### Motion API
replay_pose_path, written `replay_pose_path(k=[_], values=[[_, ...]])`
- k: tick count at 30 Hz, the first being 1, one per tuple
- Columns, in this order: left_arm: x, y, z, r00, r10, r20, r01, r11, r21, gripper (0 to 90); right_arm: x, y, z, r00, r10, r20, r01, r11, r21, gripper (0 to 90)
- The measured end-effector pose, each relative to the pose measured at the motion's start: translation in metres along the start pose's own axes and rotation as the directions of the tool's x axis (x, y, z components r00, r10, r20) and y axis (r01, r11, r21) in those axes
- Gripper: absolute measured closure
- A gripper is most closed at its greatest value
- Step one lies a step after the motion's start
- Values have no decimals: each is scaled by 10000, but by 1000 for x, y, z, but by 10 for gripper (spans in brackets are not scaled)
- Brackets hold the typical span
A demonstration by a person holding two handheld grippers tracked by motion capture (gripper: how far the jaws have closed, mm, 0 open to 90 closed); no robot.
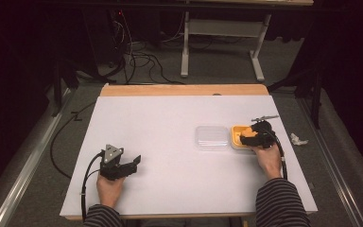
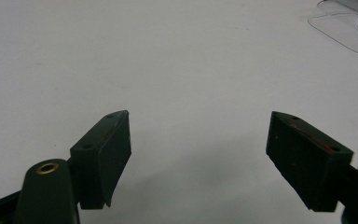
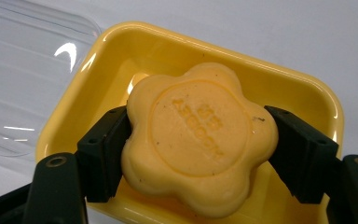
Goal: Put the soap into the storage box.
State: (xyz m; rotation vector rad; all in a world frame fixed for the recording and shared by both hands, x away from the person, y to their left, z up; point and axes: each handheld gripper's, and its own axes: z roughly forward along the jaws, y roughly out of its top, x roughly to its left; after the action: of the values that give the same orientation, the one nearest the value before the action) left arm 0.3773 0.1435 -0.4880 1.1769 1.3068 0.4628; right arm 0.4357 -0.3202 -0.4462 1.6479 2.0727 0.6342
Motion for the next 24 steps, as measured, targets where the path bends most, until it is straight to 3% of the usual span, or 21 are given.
replay_pose_path(k=[6, 12, 24], values=[[0, 0, 0, 10000, 36, 18, -36, 10000, 79, 227, -3, -2, 1, 9997, 172, -185, -173, 9998, -91, 269], [0, 0, 1, 10000, 46, -13, -46, 10000, 65, 227, -5, -5, 1, 9986, 384, -366, -393, 9989, -247, 206], [0, 0, 1, 10000, 31, -59, -31, 10000, 70, 227, -5, -11, -3, 9979, 337, -545, -375, 9967, -714, 177]])
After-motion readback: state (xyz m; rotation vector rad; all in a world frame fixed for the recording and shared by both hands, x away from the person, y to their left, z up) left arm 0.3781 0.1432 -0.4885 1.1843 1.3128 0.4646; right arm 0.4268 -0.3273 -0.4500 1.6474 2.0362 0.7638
